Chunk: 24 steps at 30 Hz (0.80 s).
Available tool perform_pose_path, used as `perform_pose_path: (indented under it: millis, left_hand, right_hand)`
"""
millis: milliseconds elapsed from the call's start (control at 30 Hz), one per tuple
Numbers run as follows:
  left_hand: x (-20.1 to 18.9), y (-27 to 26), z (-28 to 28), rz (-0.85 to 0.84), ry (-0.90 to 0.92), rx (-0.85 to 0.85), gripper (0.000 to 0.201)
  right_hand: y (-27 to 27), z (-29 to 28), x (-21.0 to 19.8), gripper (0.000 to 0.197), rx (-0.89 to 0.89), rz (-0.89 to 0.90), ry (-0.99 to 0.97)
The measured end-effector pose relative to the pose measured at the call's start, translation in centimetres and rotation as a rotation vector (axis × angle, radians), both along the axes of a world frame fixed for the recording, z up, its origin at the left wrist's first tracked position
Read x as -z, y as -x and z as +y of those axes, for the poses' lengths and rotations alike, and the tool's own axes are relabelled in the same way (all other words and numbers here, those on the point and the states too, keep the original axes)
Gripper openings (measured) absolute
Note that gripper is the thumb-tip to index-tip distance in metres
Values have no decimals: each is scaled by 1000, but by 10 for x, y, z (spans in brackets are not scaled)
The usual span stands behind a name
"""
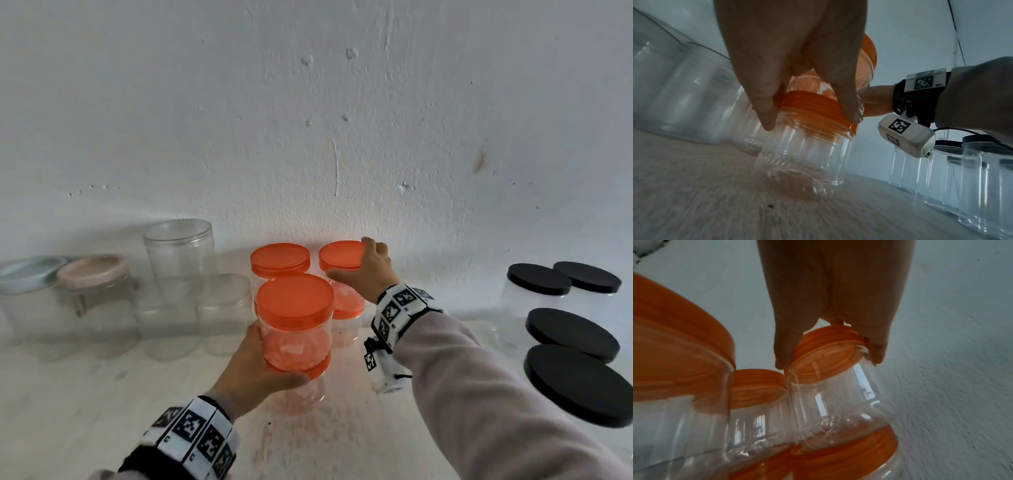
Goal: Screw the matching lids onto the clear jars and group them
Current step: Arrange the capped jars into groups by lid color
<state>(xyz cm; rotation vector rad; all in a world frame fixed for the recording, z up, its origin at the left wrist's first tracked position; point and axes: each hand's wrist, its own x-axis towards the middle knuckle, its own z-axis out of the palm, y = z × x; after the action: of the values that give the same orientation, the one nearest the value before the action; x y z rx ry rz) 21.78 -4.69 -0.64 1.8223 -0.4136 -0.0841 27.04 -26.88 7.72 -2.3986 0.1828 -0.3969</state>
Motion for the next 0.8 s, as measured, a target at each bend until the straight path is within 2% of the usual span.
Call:
perform_pose_path:
  millis: [333, 667, 800]
  left_hand:
    - [-1, 1, 0, -5, -62, -7, 113]
    - [-3, 3, 1, -11, -87, -31, 108]
    - [-6, 5, -2, -34, -47, -7, 92]
  right_hand:
    - [-6, 0, -3, 94, -57, -9, 36]
    - [-4, 0, -2, 93, -86, 12, 7]
    - [-4, 2, 1, 92, -86, -1, 39]
